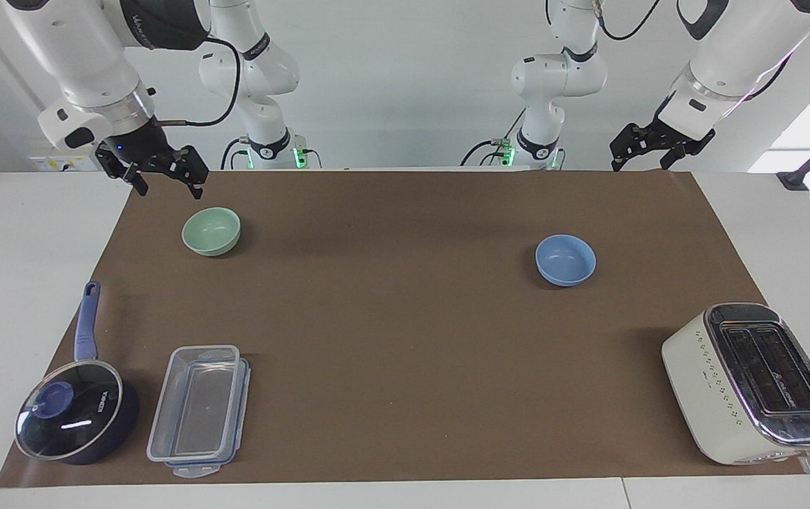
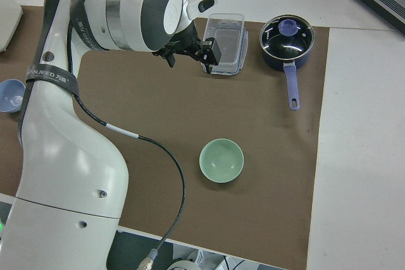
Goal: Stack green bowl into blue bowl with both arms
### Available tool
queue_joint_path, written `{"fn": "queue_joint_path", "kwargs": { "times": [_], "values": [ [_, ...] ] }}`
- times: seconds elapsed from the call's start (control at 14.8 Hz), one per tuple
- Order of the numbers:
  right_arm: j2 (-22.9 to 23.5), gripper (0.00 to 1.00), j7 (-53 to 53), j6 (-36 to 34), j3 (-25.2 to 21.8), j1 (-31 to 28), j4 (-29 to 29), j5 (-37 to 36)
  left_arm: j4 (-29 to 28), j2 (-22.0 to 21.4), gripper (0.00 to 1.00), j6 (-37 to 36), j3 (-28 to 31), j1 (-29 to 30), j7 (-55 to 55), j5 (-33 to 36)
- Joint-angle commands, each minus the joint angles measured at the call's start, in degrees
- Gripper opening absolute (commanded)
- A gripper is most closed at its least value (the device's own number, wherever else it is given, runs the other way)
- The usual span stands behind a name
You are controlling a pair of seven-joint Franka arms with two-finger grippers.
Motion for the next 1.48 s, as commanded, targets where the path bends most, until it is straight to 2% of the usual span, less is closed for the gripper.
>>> {"fn": "queue_joint_path", "kwargs": {
  "times": [0.0,0.13,0.2,0.47,0.54,0.94,1.21,1.42],
  "values": [
    [-1.43,1.0,-1.12,1.29,0.07,-0.29,-1.9,0.22,-0.72,-0.97,1.0,0.67,0.36,-0.69,-0.26,0.63],
    [-1.43,1.0,-1.03,1.38,0.07,-0.29,-1.9,0.22,-3.34,-1.49,1.0,4.33,0.27,-0.08,0.35,0.63],
    [-1.43,1.0,-1.03,1.29,0.07,-0.29,-1.99,0.22,-6.93,-2.11,1.0,7.06,0.36,0.01,0.79,0.63],
    [-1.43,1.0,-0.85,1.38,0.07,-0.29,-2.17,0.22,-26.78,-5.0,1.0,24.18,0.45,2.64,6.84,0.63],
    [-1.52,1.0,-0.85,1.38,0.07,-0.29,-2.17,0.22,-29.7,-4.58,1.0,27.53,0.36,2.82,8.42,0.63],
    [-1.52,1.0,-0.85,1.38,0.07,-0.29,-2.17,0.22,-36.58,1.05,1.0,40.55,0.36,1.95,9.76,0.71],
    [-1.52,1.0,-1.12,1.29,0.07,-0.29,-2.25,0.22,-38.51,2.02,1.0,43.9,0.36,1.86,10.81,0.71],
    [-1.69,1.0,-1.12,1.55,0.15,-0.29,-2.69,0.31,-40.1,2.63,0.95,46.27,0.27,1.07,10.72,0.71]
  ]
}}
